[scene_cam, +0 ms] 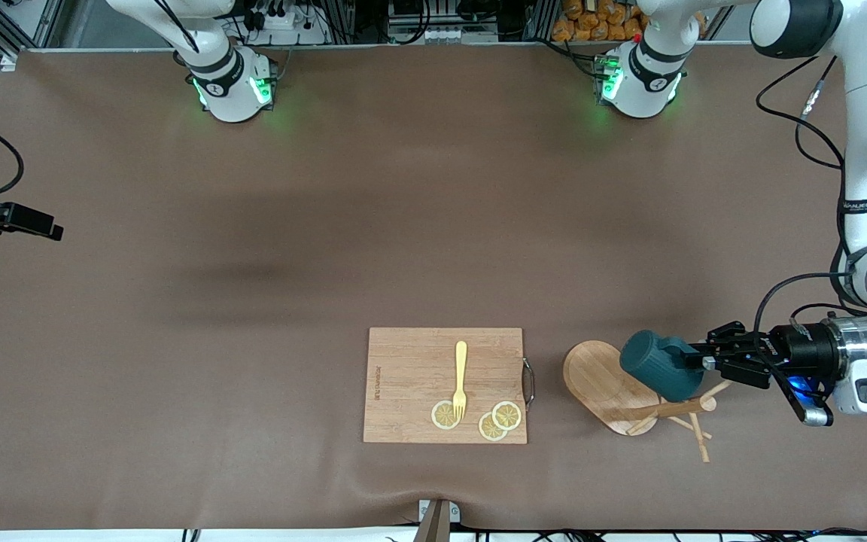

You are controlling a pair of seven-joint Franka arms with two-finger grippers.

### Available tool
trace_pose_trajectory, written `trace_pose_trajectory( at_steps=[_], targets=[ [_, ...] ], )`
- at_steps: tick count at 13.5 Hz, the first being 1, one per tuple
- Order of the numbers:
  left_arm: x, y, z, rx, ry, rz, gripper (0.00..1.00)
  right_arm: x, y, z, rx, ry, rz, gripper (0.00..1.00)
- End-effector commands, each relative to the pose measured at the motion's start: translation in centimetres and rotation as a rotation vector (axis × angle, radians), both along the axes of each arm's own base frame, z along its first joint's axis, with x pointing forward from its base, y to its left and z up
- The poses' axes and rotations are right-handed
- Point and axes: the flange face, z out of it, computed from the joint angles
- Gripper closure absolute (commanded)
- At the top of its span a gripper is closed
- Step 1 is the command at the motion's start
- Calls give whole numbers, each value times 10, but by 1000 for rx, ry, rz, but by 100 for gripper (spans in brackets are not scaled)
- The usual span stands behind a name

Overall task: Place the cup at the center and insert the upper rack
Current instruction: 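Open the left gripper to release the mug on the peg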

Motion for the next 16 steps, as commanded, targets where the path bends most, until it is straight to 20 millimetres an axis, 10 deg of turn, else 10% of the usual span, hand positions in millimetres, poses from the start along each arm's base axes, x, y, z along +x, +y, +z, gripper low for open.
trace_pose_trajectory(
  at_steps=[1,8,10,12,16],
  targets=[
    [5,8,-5,-37,-36,22,100,-2,-4,8,-4,0,-4,0],
    [8,11,-11,-49,-59,42,100,-1,-6,12,-45,-4,-1,0],
    [8,11,-11,-59,-56,47,68,-1,-6,12,-46,-5,-5,0],
    [8,9,-12,-67,-57,49,9,0,-6,11,-36,-7,-9,0],
    [8,8,-12,-67,-70,44,0,1,-5,12,-38,-13,-5,0]
  ],
)
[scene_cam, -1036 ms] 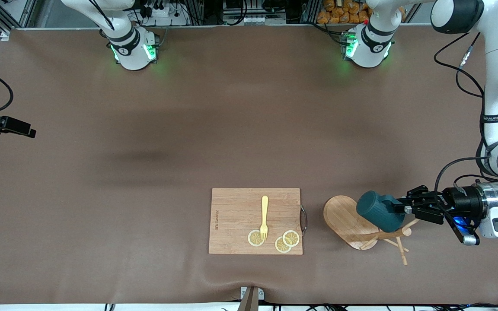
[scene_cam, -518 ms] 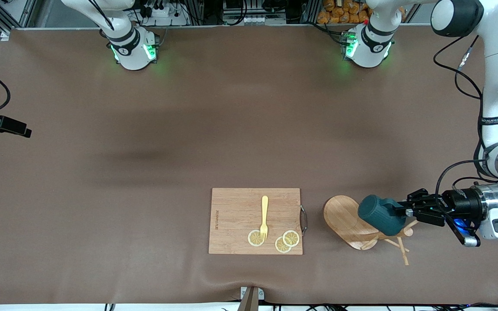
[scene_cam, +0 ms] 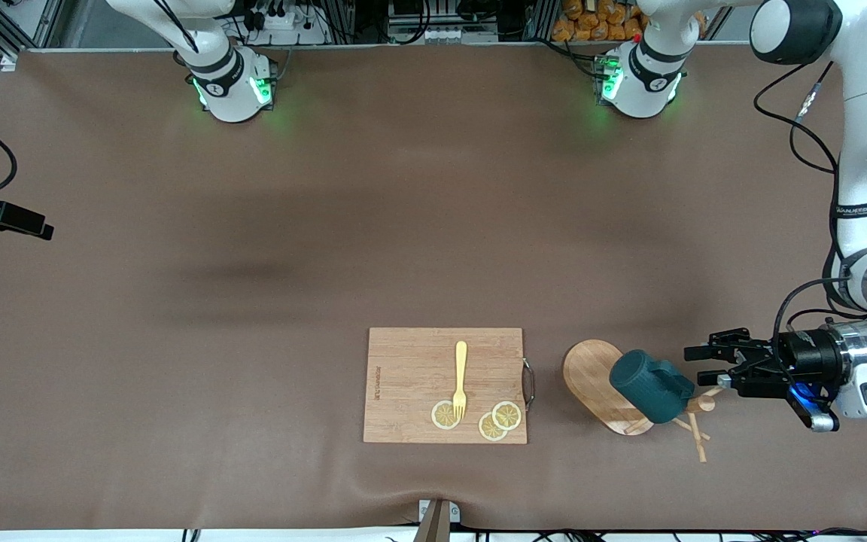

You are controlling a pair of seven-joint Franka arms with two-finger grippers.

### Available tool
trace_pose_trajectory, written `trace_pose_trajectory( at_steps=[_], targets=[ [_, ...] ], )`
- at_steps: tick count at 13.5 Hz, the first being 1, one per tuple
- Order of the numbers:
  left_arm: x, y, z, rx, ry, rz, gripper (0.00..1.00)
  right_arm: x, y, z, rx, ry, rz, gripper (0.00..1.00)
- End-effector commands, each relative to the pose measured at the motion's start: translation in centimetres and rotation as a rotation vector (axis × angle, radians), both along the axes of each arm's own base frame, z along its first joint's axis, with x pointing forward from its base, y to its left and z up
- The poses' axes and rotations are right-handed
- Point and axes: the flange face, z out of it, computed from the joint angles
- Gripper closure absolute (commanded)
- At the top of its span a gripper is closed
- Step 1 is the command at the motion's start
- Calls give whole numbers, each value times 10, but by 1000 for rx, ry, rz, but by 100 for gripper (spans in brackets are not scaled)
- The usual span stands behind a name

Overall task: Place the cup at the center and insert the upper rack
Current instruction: 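Open the left gripper to release the mug on the peg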

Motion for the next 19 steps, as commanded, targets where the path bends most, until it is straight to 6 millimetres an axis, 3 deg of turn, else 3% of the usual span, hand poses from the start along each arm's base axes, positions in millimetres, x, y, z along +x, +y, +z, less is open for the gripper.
trace_pose_trajectory(
  at_steps=[1,4,7,10,14,19],
  targets=[
    [3,-2,1,-21,-31,5,0,1,-1,7,-4,-6,-8,0],
    [3,-4,8,-15,-31,3,0,1,0,7,-4,-6,-7,0],
    [2,7,16,53,-46,12,0,1,-1,7,-4,-6,-8,0],
    [-10,16,55,293,-96,-54,0,1,0,7,-5,-8,-7,0],
    [-33,18,121,591,-173,-145,0,2,0,7,-2,-8,-7,0],
    [-106,-3,179,958,-188,-313,0,3,2,8,0,-16,-5,0]
  ],
)
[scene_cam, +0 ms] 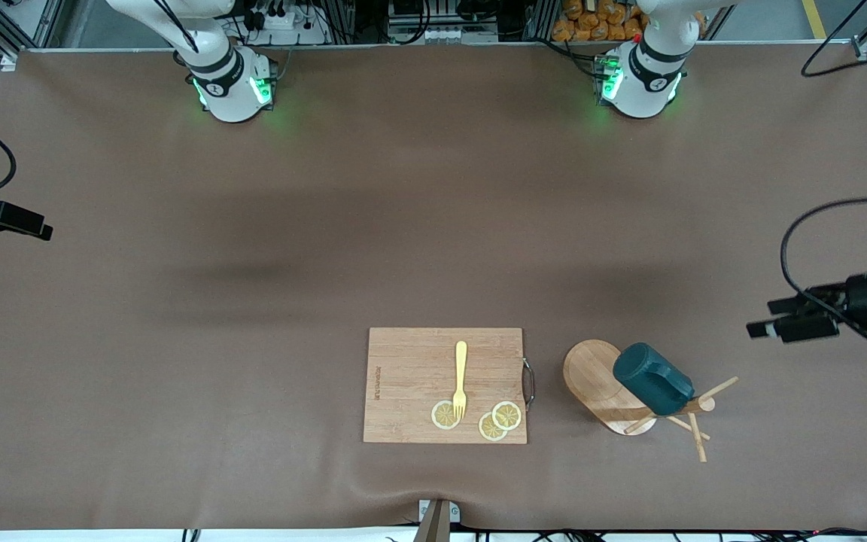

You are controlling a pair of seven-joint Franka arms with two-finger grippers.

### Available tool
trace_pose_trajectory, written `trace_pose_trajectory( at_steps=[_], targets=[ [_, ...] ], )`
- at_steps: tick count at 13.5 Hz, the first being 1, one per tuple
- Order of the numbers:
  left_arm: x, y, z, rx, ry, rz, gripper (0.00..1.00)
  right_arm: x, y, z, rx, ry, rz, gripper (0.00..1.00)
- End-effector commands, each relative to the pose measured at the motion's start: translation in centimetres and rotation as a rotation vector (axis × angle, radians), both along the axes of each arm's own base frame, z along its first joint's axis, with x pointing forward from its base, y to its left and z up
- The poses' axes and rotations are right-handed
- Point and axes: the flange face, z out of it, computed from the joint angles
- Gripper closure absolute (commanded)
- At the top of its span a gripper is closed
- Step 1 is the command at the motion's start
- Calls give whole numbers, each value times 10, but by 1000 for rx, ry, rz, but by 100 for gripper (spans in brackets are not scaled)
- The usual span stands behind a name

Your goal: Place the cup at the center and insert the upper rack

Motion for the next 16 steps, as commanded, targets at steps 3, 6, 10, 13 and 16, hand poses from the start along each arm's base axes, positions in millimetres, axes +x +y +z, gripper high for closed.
trace_pose_trajectory(
  at_steps=[3,6,10,13,16],
  targets=[
    [-63,-48,56,378,-66,-194,0,2,-1,5,12,-10,-11,0],
    [-104,-78,96,479,-126,-251,0,4,0,5,20,-23,-6,0],
    [-133,-91,112,551,-154,-300,0,7,15,9,53,-43,17,0],
    [-152,-104,111,561,-145,-305,0,8,23,12,52,-47,31,0],
    [-154,-103,109,541,-144,-309,0,11,33,8,54,-41,46,0]
  ],
)
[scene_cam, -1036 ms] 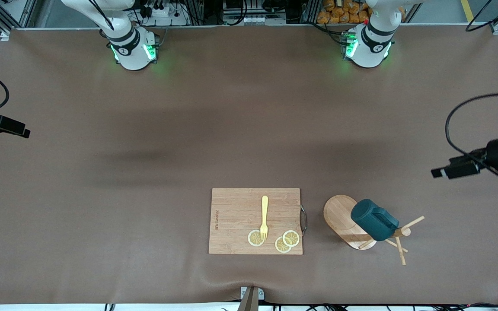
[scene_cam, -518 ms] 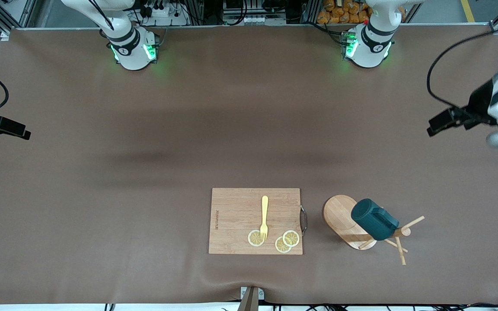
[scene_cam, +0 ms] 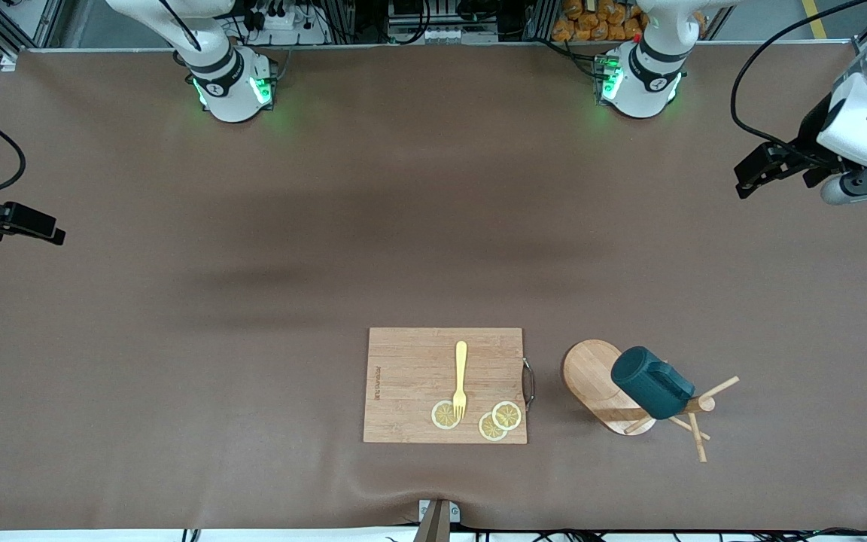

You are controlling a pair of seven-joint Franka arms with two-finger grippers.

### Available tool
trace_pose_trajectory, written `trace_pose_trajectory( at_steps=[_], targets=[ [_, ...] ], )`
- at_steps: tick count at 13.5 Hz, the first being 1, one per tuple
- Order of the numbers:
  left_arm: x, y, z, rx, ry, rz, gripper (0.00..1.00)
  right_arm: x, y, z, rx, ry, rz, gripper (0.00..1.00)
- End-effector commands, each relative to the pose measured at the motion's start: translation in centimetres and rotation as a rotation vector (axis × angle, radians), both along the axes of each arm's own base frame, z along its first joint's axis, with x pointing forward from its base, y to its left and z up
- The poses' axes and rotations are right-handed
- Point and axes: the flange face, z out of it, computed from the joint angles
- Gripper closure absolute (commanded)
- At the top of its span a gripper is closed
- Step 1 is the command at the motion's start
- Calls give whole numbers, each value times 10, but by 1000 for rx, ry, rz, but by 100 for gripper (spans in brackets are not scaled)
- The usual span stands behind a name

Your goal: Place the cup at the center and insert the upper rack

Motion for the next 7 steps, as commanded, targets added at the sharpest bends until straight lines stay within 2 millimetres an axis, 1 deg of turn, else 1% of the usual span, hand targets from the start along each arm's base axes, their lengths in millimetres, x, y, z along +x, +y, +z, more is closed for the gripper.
trace_pose_trajectory(
  at_steps=[1,3,4,6,7],
  targets=[
    [-5,5,-3,7,-8,-11,0,4,7,1,11,-1,13,0],
    [1,5,-15,-1,14,-13,0,3,9,2,11,4,16,0],
    [2,4,-16,-10,9,-13,0,4,10,0,11,5,19,0],
    [1,2,-15,-16,8,-14,0,3,26,3,8,2,50,0],
    [1,2,-15,-16,8,-14,0,3,26,4,6,-1,50,0]
  ],
)
